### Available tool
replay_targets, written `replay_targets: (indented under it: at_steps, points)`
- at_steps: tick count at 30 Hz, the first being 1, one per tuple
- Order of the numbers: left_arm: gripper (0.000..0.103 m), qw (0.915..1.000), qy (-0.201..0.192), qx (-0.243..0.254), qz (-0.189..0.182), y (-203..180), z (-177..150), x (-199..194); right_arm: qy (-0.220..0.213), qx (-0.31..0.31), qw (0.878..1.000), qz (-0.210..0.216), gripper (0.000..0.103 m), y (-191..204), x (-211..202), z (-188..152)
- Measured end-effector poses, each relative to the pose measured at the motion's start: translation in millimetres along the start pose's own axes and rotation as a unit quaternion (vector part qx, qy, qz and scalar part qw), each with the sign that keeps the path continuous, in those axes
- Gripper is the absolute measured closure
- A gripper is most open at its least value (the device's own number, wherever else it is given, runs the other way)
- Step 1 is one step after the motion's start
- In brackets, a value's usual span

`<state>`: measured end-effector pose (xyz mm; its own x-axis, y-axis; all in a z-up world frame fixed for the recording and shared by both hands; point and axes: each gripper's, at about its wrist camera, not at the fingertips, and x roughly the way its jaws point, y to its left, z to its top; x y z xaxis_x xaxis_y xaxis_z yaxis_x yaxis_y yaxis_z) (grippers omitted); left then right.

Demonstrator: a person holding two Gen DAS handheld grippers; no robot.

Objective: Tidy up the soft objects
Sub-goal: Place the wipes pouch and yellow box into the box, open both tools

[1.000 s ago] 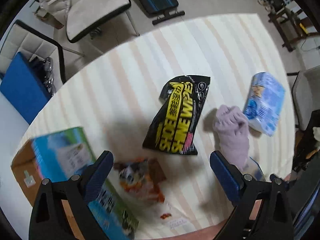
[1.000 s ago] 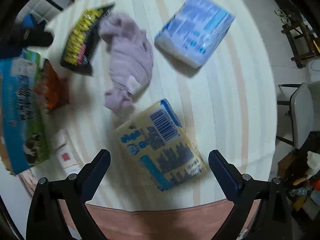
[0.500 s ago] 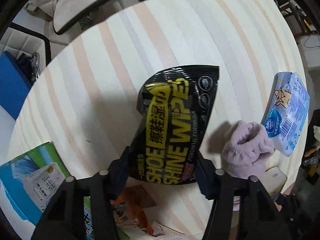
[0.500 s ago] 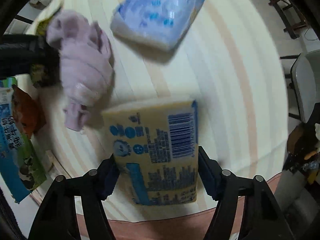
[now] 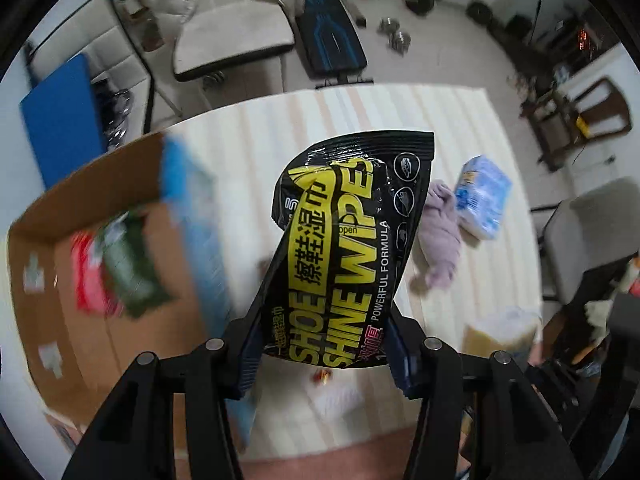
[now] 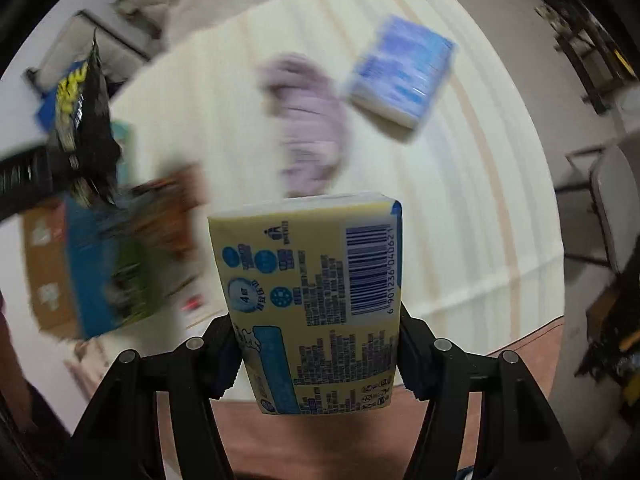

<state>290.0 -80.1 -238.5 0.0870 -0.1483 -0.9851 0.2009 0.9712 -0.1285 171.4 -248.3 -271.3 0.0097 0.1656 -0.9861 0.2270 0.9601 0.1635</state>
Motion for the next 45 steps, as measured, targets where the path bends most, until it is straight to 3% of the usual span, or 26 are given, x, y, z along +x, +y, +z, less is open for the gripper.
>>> replay_targets:
  at_steps: [4, 9, 13, 18, 26, 32, 39, 41, 42, 45]
  points:
    - [0.053, 0.9985, -0.032, -0.043, -0.008, 60, -28, -55, -0.028, -0.04, 0.998, 0.038, 0.037, 62, -38, -21]
    - [0.053, 0.994, -0.061, -0.088, 0.02, 131, -39, -97, -0.053, -0.097, 0.992, 0.064, 0.037, 139, -71, -5]
    - [0.053, 0.9893, -0.06, -0.122, 0.053, 200, -36, -98, -0.058, -0.125, 0.988, 0.063, 0.037, 209, -64, 11]
    - [0.053, 0.9875, -0.033, -0.144, 0.055, 261, -20, -69, -0.042, -0.144, 0.988, 0.029, 0.037, 266, -33, 49]
    - [0.053, 0.9887, 0.024, -0.137, 0.057, 300, 10, -10, -0.03, -0.143, 0.988, -0.043, 0.037, 290, 30, 113]
    - [0.052, 0.9877, 0.067, -0.121, 0.073, 306, 21, 34, -0.023, -0.144, 0.986, -0.084, 0.037, 297, 76, 137]
    - [0.05, 0.9838, 0.088, -0.139, 0.07, 315, 18, 45, -0.022, -0.149, 0.984, -0.098, 0.035, 307, 97, 149]
    - [0.05, 0.9819, 0.09, -0.156, 0.06, 318, 17, 42, -0.019, -0.144, 0.985, -0.095, 0.03, 307, 97, 151]
    - [0.049, 0.9815, 0.087, -0.16, 0.058, 319, 17, 39, -0.019, -0.142, 0.985, -0.094, 0.021, 306, 97, 152]
    - [0.036, 0.9821, 0.073, -0.162, 0.062, 321, 17, 27, -0.018, -0.14, 0.987, -0.082, 0.019, 302, 94, 149]
